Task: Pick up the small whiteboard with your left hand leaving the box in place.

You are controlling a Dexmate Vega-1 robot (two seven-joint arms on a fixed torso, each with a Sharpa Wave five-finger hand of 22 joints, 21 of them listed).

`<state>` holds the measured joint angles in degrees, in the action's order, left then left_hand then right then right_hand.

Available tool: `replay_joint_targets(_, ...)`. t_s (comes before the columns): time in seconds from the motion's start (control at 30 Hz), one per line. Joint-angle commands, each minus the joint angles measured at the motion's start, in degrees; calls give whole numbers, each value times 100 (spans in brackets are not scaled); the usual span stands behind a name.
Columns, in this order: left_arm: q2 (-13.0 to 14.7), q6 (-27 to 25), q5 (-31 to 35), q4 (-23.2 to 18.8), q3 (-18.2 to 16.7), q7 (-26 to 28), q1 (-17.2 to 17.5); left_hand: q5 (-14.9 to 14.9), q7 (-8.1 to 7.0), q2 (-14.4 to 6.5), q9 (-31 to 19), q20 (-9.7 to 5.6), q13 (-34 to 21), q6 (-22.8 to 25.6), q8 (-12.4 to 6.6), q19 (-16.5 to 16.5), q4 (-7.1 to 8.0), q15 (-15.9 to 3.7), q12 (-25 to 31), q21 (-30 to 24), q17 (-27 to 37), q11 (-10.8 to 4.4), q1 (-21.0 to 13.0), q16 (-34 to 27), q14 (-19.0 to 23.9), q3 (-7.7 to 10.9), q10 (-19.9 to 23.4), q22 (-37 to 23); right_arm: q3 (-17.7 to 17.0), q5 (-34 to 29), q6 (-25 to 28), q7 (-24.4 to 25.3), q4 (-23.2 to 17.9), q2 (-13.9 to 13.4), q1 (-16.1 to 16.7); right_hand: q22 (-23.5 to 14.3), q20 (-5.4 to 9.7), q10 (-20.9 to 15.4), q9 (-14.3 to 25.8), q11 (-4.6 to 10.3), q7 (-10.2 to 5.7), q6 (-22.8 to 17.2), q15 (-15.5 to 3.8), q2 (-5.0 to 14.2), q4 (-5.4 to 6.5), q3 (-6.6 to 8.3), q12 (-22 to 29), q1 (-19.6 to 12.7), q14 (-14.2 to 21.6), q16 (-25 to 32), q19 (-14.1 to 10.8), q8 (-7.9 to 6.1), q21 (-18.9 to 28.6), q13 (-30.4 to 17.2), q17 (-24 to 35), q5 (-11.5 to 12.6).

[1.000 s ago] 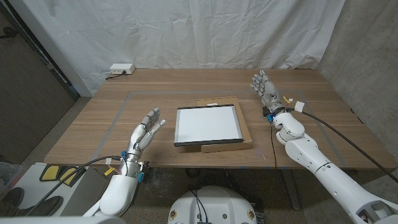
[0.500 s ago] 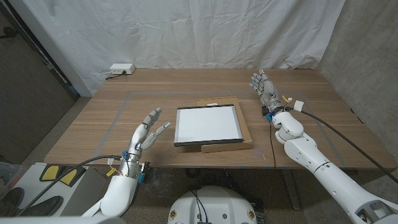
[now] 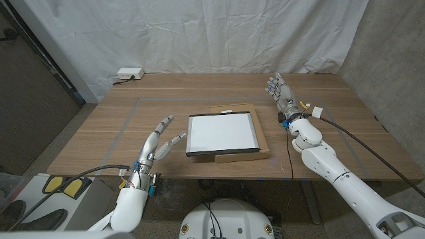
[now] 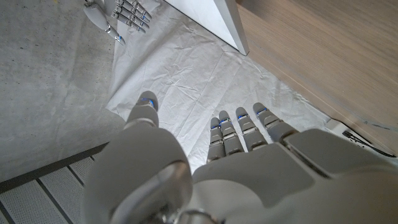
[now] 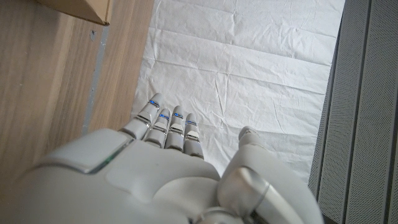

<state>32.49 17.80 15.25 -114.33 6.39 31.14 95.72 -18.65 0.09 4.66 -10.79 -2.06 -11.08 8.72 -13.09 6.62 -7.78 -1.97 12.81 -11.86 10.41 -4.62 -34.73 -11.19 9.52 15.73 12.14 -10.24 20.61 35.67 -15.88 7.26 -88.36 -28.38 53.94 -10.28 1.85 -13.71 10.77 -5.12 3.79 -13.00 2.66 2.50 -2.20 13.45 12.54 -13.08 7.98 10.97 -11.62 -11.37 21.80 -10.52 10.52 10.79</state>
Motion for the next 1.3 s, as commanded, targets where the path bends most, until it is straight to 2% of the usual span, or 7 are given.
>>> replay_joint_targets(0.03, 137, -518, 464, -347, 48, 241, 118, -30, 9, 21, -20, -174, -8, 70, -5, -18, -41, -89, -9, 14, 11, -31, -89, -15, 75, 6, 55, -15, 17, -14, -30, 4, 43, 47, -36, -8, 1, -38, 20, -22, -25, -13, -5, 14, -41, 23, -25, -39, 61, 3, -45, 6, -11, -10, 19, -1)
replay_joint_targets(0.33, 315, -707, 430, -521, 26, 125, 231, -37, 14, 28, -20, -190, -8, 73, 5, -2, -41, -105, -14, 8, 13, -48, -112, -12, 80, 0, 65, -16, 21, -23, -38, 31, 23, 68, -36, -9, -2, -37, 20, -16, -25, -15, -5, 18, -43, 22, -26, -38, 58, 1, -47, 6, -24, -10, 19, -1)
replay_joint_targets(0.7, 402, -1070, 748, -852, -24, 215, 530, -44, 9, 35, -21, -193, -9, 64, 22, -10, -33, -92, -28, 11, 17, -65, -126, -5, 73, -12, 56, -18, 88, -117, 3, 74, -59, 84, -80, -9, -5, -45, 20, -18, -32, -11, -3, 20, -48, 19, -24, -38, 58, 1, -49, 7, -42, -11, 19, -2)
replay_joint_targets(0.9, 404, -1049, 851, -927, -52, 349, 703, -48, 15, 38, -21, -194, -9, 74, 27, -13, -24, -91, -35, 12, 19, -62, -131, 1, 61, -21, 54, -19, 118, -150, 32, 88, -83, 91, -102, -10, -6, -49, 20, -13, -34, -18, 2, 20, -51, 18, -24, -38, 62, 2, -51, 5, -53, -11, 19, -2)
replay_joint_targets(1.17, 386, -1398, 1203, -1120, -32, 456, 893, -55, 8, 40, -22, -187, -10, 65, 39, -16, -19, -97, -43, 13, 21, -62, -141, 3, 60, -28, 48, -20, 172, -193, 70, 100, -126, 118, -141, -10, -13, -48, 20, -10, -28, -16, -1, 22, -54, 17, -25, -38, 61, 0, -49, 6, -63, -11, 19, -2)
replay_joint_targets(1.3, 375, -1729, 1465, -1223, 34, 485, 933, -60, -7, 43, -22, -186, -10, 56, 48, -22, -15, -102, -53, 15, 22, -86, -148, 6, 54, -34, 33, -21, 181, -198, 63, 96, -135, 127, -141, -10, -15, -51, 20, -18, -32, -17, -4, 22, -55, 15, -24, -37, 63, 1, -52, 6, -69, -11, 19, -2)
